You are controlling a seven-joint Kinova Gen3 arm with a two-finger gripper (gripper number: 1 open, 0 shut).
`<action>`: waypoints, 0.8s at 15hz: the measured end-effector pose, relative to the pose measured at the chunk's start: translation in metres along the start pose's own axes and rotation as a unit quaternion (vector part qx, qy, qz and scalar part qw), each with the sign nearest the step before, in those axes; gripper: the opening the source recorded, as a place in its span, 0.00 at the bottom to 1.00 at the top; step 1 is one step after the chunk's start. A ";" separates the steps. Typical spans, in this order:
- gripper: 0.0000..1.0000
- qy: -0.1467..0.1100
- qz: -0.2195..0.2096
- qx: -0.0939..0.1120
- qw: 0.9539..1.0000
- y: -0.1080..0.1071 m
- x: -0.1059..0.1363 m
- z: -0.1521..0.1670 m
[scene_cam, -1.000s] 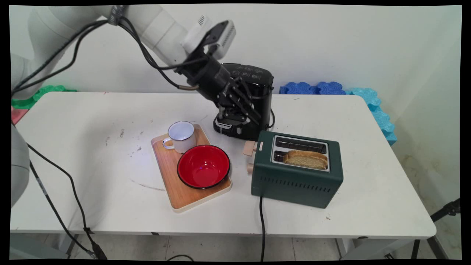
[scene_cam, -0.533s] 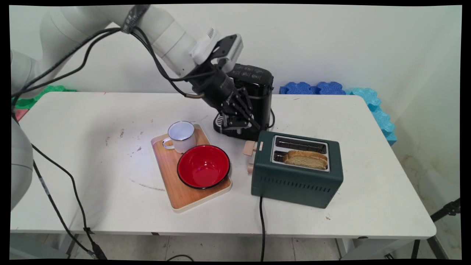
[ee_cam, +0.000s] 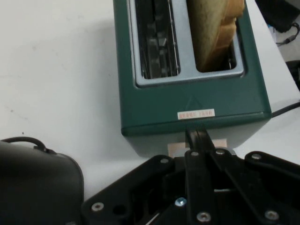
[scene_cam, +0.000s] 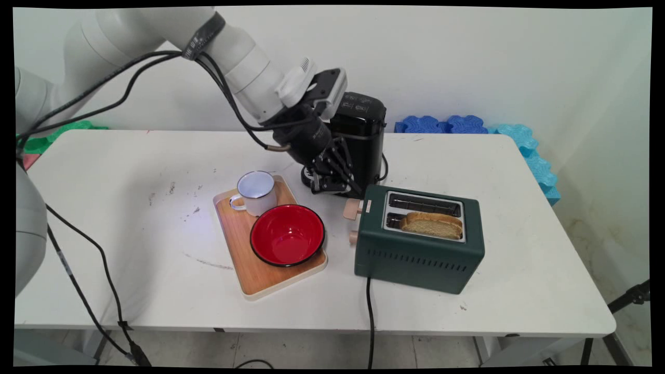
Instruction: Press the toaster switch
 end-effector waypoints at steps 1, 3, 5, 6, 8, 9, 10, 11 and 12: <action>0.00 -0.004 -0.001 -0.001 1.000 0.001 -0.001 0.002; 0.00 -0.010 -0.001 -0.001 1.000 0.001 -0.003 0.007; 0.00 -0.014 -0.001 0.000 1.000 0.001 -0.005 0.010; 0.00 -0.016 -0.001 0.001 1.000 0.001 -0.006 0.012; 0.00 -0.018 -0.001 0.004 1.000 0.001 -0.007 0.016; 0.00 -0.019 -0.001 0.005 1.000 0.001 -0.008 0.017; 0.00 -0.019 -0.001 0.006 1.000 0.001 -0.008 0.019; 0.00 -0.019 -0.002 0.006 1.000 0.001 -0.008 0.020; 0.00 -0.019 -0.002 0.006 1.000 0.001 -0.009 0.022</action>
